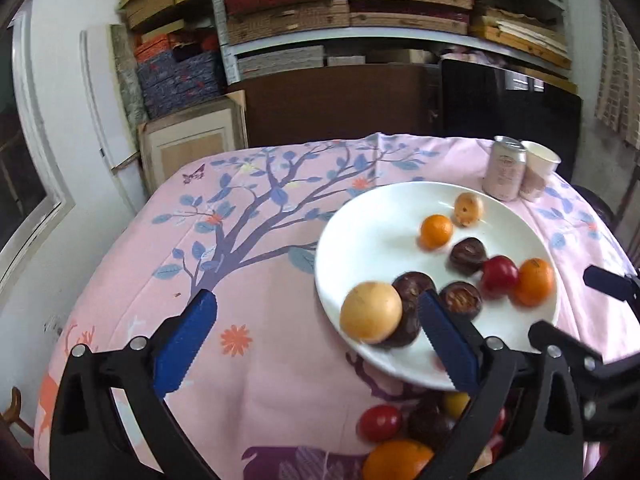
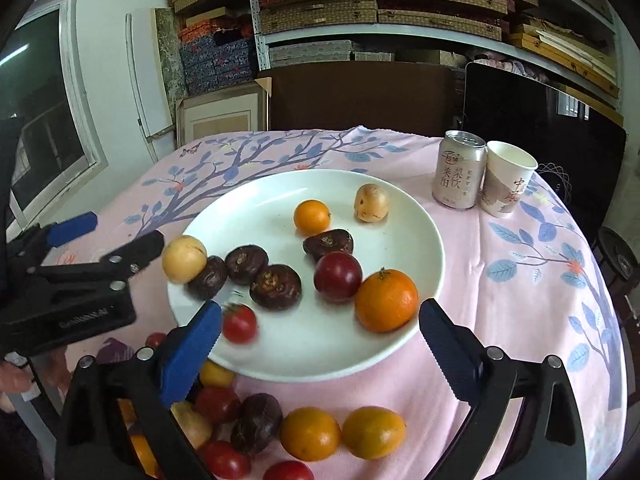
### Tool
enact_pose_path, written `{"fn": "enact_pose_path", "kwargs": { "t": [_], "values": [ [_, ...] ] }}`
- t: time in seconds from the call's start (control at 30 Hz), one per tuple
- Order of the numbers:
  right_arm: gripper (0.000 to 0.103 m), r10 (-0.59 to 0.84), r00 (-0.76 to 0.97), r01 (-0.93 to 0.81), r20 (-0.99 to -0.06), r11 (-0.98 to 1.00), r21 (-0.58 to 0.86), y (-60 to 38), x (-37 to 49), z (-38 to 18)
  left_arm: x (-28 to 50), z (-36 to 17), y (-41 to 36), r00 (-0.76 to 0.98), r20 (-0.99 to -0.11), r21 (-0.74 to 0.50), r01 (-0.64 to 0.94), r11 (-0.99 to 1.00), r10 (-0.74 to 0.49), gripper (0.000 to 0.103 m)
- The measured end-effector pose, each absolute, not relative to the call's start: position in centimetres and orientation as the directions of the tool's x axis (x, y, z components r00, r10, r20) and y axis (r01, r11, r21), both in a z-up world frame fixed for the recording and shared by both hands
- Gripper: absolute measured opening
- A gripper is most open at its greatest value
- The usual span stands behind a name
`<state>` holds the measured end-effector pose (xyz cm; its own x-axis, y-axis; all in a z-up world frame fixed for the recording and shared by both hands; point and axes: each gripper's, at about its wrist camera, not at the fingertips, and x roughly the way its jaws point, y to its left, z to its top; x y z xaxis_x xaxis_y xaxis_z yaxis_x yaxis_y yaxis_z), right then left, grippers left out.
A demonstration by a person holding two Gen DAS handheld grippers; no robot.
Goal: Organize fruits
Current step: 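Place the pale fruit on the plate with the left tool while the right tool places the tomato, then grasp a dark red plum with the right tool while the left tool grasps an orange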
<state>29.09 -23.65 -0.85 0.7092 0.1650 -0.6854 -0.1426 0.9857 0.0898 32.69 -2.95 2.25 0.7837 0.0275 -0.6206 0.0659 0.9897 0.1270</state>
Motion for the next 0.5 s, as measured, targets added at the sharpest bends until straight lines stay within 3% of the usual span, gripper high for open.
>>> {"fn": "enact_pose_path", "kwargs": {
  "t": [0.17, 0.37, 0.5],
  "values": [
    [0.099, 0.176, 0.680, -0.131, -0.712, 0.984, 0.118, -24.1, 24.7, -1.0, 28.7, 2.5, -1.5, 0.751, -0.656, 0.051, 0.143, 0.988, -0.074, 0.098],
    [0.099, 0.203, 0.642, -0.252, -0.739, 0.967, 0.047, -20.8, 18.5, -1.9, 23.0, 0.0, -0.2, 0.689, -0.712, 0.024, 0.211, 0.977, -0.132, 0.098],
    [0.099, 0.202, 0.609, -0.292, -0.767, 0.956, 0.020, -18.3, 17.1, -3.4, 20.0, -1.7, 0.2, 0.678, -0.728, 0.055, 0.207, 0.977, -0.103, 0.098]
  ]
}}
